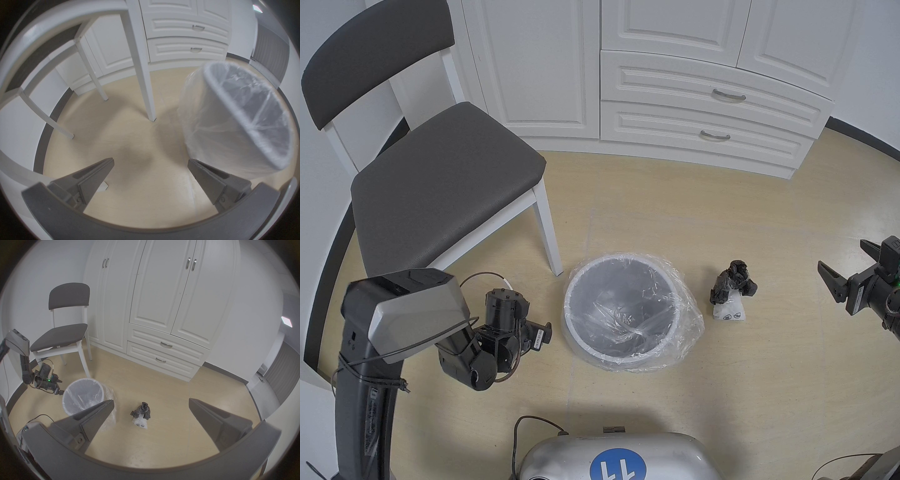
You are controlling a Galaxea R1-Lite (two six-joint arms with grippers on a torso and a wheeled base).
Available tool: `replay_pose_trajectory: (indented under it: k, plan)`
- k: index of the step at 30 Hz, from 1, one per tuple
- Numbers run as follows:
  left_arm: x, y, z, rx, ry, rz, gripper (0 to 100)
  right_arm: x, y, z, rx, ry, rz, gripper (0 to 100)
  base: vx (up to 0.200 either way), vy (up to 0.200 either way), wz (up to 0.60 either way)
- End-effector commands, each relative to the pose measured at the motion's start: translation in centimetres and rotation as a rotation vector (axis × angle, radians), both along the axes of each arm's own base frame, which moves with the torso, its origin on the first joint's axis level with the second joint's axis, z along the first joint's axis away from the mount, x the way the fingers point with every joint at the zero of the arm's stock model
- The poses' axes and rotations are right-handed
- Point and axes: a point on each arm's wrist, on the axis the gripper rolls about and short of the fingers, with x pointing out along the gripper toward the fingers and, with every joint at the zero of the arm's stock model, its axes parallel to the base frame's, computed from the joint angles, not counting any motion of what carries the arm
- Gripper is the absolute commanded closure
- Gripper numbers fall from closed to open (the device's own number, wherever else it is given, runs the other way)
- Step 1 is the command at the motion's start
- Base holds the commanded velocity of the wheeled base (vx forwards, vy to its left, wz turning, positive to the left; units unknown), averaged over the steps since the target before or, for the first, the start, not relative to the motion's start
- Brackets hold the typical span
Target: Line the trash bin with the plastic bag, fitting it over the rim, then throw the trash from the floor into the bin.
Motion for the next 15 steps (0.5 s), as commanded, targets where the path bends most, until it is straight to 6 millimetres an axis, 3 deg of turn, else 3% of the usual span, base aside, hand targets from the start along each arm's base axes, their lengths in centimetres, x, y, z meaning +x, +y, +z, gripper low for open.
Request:
replay_pose_trajectory:
  k: [1,7,10,15]
  plan:
    - [-5.7,-0.4,6.5,-0.053,-0.108,-0.068,0,-1.3,-0.2,0.8,0.004,-0.034,-0.001,0,0.000,0.000,0.00]
    - [-11.4,0.7,8.2,-0.086,-0.154,-0.114,0,-1.5,-0.2,-0.8,-0.006,0.038,-0.009,0,0.000,0.000,0.00]
    - [-14.3,1.4,8.0,-0.112,-0.161,-0.132,0,-1.9,-0.2,-1.8,-0.012,0.070,-0.015,0,0.000,0.000,0.00]
    - [-17.4,2.7,7.8,-0.141,-0.102,-0.177,0,-2.3,0.1,-2.6,-0.012,0.095,-0.008,0,0.000,0.000,0.00]
